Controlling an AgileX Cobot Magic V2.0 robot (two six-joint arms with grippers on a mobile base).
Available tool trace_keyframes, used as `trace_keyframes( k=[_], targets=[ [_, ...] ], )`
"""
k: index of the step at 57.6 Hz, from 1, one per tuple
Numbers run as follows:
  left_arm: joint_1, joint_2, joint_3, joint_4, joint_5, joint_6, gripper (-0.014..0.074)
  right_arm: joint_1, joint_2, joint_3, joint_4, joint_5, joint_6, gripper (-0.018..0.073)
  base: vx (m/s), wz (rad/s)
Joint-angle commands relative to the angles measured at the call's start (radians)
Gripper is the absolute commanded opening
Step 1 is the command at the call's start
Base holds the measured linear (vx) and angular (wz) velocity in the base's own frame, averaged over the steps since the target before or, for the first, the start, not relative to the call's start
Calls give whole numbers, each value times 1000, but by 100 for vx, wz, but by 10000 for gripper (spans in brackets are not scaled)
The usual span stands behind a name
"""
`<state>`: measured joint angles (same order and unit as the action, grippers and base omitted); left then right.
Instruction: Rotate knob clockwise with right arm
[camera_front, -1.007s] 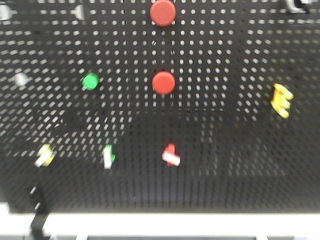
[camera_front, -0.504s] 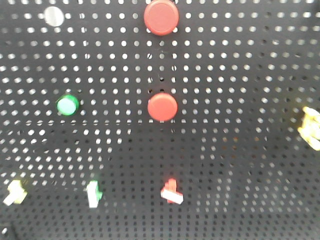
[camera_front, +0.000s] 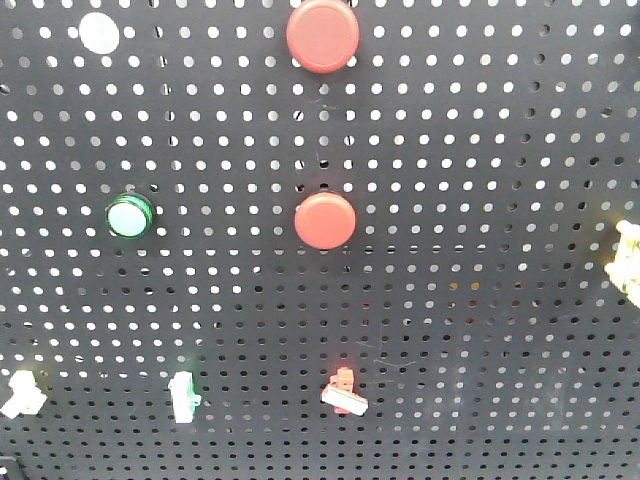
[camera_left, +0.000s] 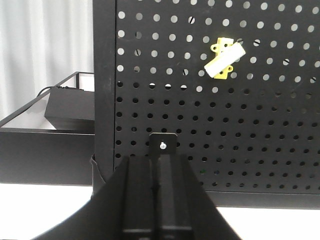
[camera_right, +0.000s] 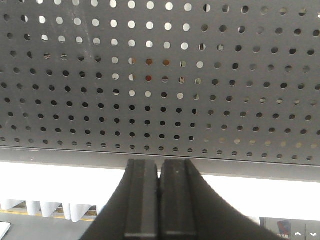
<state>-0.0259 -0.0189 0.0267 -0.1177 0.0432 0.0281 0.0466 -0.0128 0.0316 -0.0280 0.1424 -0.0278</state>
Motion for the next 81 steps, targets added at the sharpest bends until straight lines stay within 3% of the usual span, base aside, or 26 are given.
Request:
trace_keyframes(
  k=[1, 23, 37, 48, 65, 73, 81],
  targets=[
    [2, 0, 13, -8, -82, -10, -6, 0, -10, 5, -9, -84, -3, -9, 0, 0],
    [2, 0, 13, -8, -82, -10, -6, 0, -10, 5, 28, -103, -2, -9, 0, 0],
    [2, 0, 13, -8, -82, -10, -6, 0, -9, -32, 28, -279, -2, -9, 0, 0],
    [2, 0, 13, -8, -82, -10, -6, 0, 82, -325, 4, -166, -42, -9, 0, 0],
    [2, 0, 13, -8, -82, -10, -6, 0, 602, -994, -17, -83, -107, -9, 0, 0],
    [2, 0, 13, -8, -82, -10, -6, 0, 734, -1175, -1, -27, -102, -9, 0, 0],
    [2, 0, 13, -8, -82, -10, -6, 0, 803, -1251, -10, -22, -125, -9, 0, 0]
  ],
)
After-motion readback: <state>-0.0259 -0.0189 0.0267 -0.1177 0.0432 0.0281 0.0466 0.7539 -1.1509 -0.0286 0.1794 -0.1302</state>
